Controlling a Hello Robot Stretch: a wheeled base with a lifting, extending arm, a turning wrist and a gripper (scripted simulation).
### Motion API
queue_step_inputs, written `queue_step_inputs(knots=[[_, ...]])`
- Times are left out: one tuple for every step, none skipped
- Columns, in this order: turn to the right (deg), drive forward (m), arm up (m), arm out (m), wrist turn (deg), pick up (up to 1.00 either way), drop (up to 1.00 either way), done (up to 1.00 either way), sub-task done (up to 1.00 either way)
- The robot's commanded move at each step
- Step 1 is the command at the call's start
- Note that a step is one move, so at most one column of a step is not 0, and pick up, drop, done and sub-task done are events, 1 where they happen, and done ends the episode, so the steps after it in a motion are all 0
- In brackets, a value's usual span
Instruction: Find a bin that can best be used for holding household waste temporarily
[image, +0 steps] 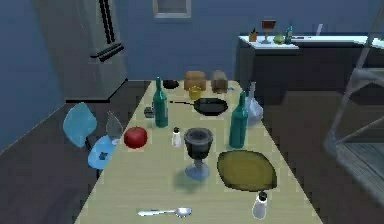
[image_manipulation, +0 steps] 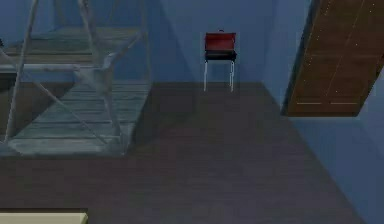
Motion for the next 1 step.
queue_step_inputs(knots=[[-45.0, 0.0, 0.0, 0.0, 0.0, 0.0, 0.0, 0.0, 0.0]])
